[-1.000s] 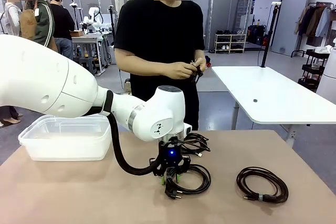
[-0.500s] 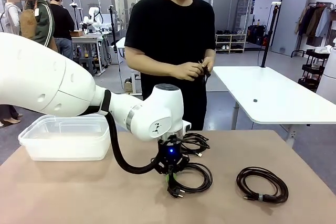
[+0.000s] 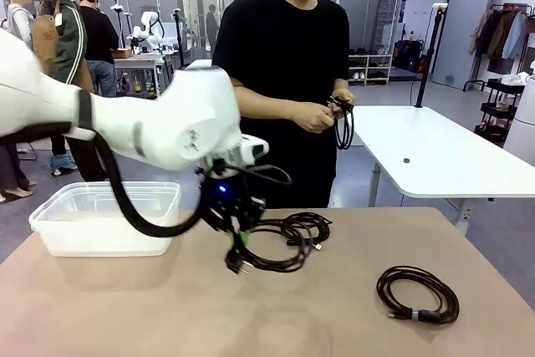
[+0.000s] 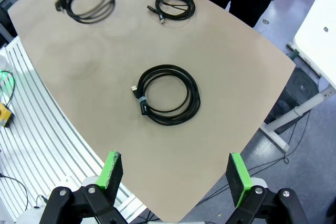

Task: Organize and store the cables.
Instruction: Place the Power Cable into the Organizing box.

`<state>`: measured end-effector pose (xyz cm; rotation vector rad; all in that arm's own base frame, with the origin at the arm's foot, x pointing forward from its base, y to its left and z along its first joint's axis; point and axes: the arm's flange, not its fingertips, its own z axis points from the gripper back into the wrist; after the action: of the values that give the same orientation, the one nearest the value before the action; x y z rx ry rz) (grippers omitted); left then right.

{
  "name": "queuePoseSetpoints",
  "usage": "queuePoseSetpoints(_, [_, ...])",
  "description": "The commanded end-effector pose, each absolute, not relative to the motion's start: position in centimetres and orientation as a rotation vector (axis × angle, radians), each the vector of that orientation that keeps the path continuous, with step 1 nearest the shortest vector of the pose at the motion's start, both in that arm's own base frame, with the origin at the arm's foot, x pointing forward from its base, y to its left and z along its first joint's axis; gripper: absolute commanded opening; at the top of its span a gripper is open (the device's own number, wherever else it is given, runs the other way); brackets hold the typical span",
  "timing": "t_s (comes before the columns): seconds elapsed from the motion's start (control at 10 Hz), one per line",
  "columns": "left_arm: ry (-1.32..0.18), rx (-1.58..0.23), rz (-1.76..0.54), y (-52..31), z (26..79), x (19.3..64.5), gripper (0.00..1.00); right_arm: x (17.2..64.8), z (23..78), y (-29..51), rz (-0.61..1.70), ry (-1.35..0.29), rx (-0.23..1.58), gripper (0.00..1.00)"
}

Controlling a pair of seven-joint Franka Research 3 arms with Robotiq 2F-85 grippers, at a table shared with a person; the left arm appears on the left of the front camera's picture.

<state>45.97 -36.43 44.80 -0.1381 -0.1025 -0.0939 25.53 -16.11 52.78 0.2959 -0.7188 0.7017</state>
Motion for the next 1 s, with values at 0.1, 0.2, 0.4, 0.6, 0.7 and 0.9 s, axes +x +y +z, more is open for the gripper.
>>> queuePoseSetpoints(0.1, [-0.079,-0.146,-0.198,-30.4,47.8,44.3,0.0,25.6,52.9,-16.2,0.706,-0.728,0.29,1.0])
queuePoseSetpoints(0.2, [-0.075,-0.14,-0.216,-29.1,48.1,44.2,0.0,25.6,52.9,-16.2,0.706,-0.728,0.29,1.0])
queuePoseSetpoints(0.4, [-0.088,-0.169,-0.228,-26.3,48.8,43.6,0.0,25.6,52.9,-16.2,0.706,-0.728,0.29,1.0])
queuePoseSetpoints(0.6, [-0.119,-0.178,-0.189,-25.2,48.9,42.8,0.0,25.6,52.9,-16.2,0.706,-0.728,0.29,1.0])
queuePoseSetpoints(0.7, [-0.114,-0.173,-0.253,-25.1,48.8,42.2,0.0,25.6,52.9,-16.2,0.706,-0.728,0.29,1.0])
queuePoseSetpoints(0.9, [-0.097,-0.14,-0.184,-25.8,48.8,43.9,0.0,25.6,52.9,-16.2,0.706,-0.728,0.29,1.0])
